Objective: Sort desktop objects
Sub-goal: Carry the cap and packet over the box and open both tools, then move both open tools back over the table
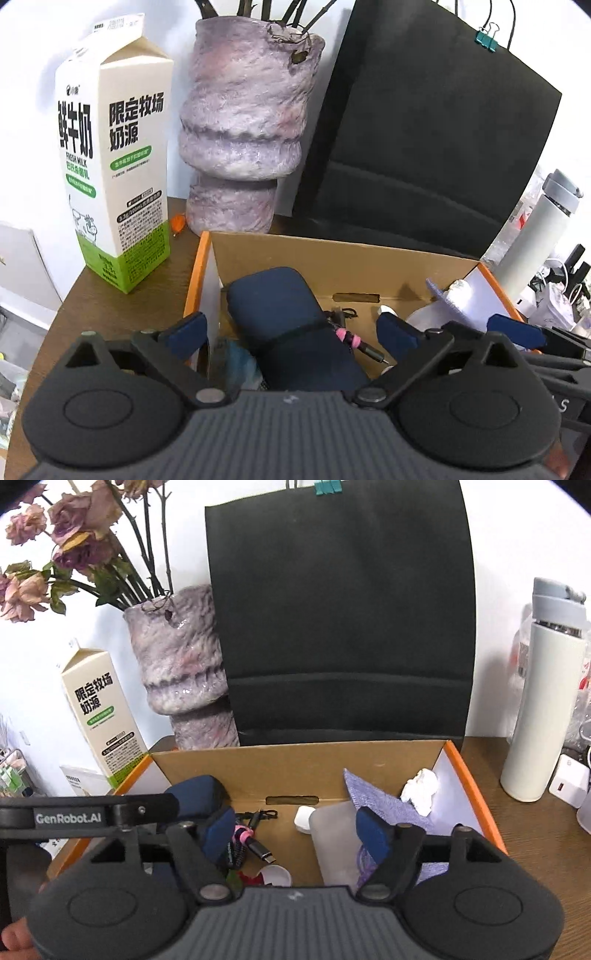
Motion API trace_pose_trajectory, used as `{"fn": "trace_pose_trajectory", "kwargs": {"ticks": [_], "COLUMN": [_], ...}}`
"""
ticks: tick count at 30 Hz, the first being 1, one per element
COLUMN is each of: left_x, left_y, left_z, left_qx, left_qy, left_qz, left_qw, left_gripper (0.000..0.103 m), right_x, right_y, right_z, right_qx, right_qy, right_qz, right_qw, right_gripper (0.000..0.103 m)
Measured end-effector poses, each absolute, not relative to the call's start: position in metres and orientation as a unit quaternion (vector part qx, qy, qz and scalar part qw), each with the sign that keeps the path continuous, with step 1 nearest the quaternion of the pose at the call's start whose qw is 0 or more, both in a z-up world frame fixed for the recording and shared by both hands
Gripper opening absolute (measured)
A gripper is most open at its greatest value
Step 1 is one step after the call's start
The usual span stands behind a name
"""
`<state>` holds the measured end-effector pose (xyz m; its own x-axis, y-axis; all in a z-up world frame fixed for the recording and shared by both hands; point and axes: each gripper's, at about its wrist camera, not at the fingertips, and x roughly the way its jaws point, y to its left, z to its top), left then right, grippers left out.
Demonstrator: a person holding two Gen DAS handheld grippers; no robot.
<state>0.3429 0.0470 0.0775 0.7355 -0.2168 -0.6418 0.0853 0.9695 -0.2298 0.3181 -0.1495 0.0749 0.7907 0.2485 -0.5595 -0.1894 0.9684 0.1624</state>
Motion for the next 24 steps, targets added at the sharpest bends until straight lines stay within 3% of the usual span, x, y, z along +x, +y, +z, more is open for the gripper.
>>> {"fn": "trace_pose_trajectory", "kwargs": {"ticks": [8,11,17,24], "left_x": [0.329,0.301,0.254,0.170], "left_y": [0.038,0.036,0.035,0.020], "left_z": [0.092,0.099,0.103,0.101], "left_qx": [-0.063,-0.058,-0.031,-0.041], "left_qy": [0.350,0.334,0.343,0.338], "left_qz": [-0.050,-0.032,-0.006,-0.031], "left_qw": [0.933,0.940,0.939,0.940], "left_gripper": [0.103,0.103,0.103,0.103], "right_x": [0.302,0.283,0.238,0.175], "right_y": [-0.167,-0.179,-0.207,-0.249], "right_z": [0.093,0.106,0.119,0.097], "right_qx": [0.057,0.077,-0.005,0.039], "right_qy": [0.292,0.278,0.268,0.303], "right_qz": [0.100,0.104,0.068,0.049], "right_qw": [0.949,0.952,0.961,0.951], "right_gripper": [0.079,0.087,0.087,0.087]}}
